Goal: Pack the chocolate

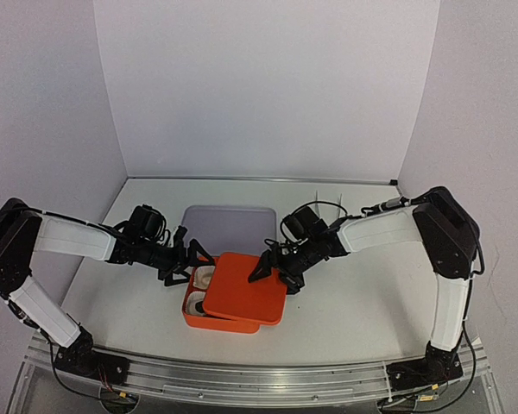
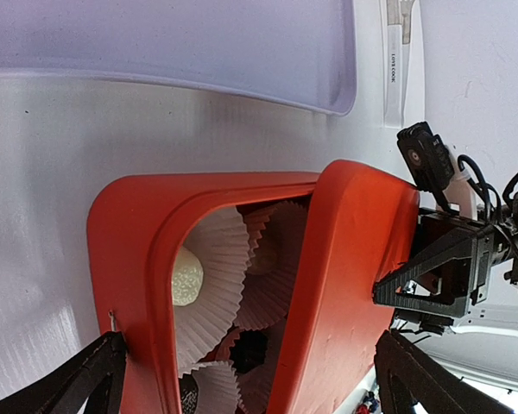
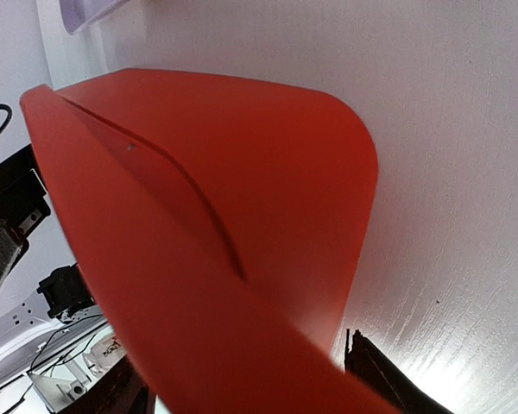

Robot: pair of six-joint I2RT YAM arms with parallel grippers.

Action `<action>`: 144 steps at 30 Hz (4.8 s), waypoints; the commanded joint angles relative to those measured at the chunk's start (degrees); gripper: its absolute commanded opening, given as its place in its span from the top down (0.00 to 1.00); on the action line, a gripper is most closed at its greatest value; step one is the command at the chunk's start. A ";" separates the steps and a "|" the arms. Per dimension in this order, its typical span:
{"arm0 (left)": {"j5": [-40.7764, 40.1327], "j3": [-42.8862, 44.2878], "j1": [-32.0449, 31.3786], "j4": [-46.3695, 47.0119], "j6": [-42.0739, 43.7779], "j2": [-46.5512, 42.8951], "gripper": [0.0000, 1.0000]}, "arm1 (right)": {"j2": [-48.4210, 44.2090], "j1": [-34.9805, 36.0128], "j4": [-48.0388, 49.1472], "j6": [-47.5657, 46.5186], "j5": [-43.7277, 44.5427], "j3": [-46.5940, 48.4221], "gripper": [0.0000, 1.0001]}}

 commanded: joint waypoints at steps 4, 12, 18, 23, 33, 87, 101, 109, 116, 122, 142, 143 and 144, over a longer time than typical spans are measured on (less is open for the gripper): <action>-1.19 2.01 -0.54 0.18 -0.25 -1.18 0.00 | 1.13 0.33 -5.10 -2.50 2.14 2.49 0.23; -1.28 2.17 -0.62 0.18 0.15 -1.25 0.00 | 1.05 0.60 -9.05 -3.92 3.23 5.19 0.22; -1.13 2.42 -0.69 -0.16 0.20 -1.26 0.00 | 1.13 1.55 -15.52 -6.23 6.65 8.68 0.22; -1.18 2.49 -0.83 -1.24 0.04 -1.42 0.00 | 2.19 2.10 -18.17 -5.91 7.69 10.87 0.22; -1.58 2.06 -1.65 -1.25 -0.68 -1.75 0.00 | 4.04 3.87 -20.40 -4.25 10.20 14.81 0.23; -3.57 3.20 -2.81 -4.74 -0.34 -2.02 0.00 | 3.55 7.44 -32.09 -10.35 20.54 25.82 0.27; -3.70 3.34 -2.91 -5.17 -0.57 -1.35 0.03 | 5.40 7.52 -33.04 -11.58 18.37 27.46 0.27; -3.21 3.02 -3.34 -5.68 -0.93 -1.39 0.08 | 6.50 7.98 -33.01 -13.36 16.61 28.76 0.31; -3.67 2.07 -3.66 -5.51 -1.70 -1.37 0.09 | 8.11 9.17 -32.92 -15.78 15.93 29.79 0.32; -6.87 2.45 -3.87 -6.40 -2.21 -2.52 0.07 | 7.49 9.19 -33.12 -15.72 18.22 29.03 0.32; -14.13 4.69 -3.84 -19.12 -1.81 -11.70 0.00 | -3.65 5.00 -33.77 -16.81 25.56 20.66 0.25; -13.33 4.22 -3.85 -18.42 -1.95 -11.83 0.00 | -3.27 4.88 -33.81 -16.91 25.22 20.46 0.25; -12.66 3.90 -3.89 -17.62 -2.13 -11.84 0.01 | -2.75 4.83 -33.84 -17.06 24.81 20.56 0.25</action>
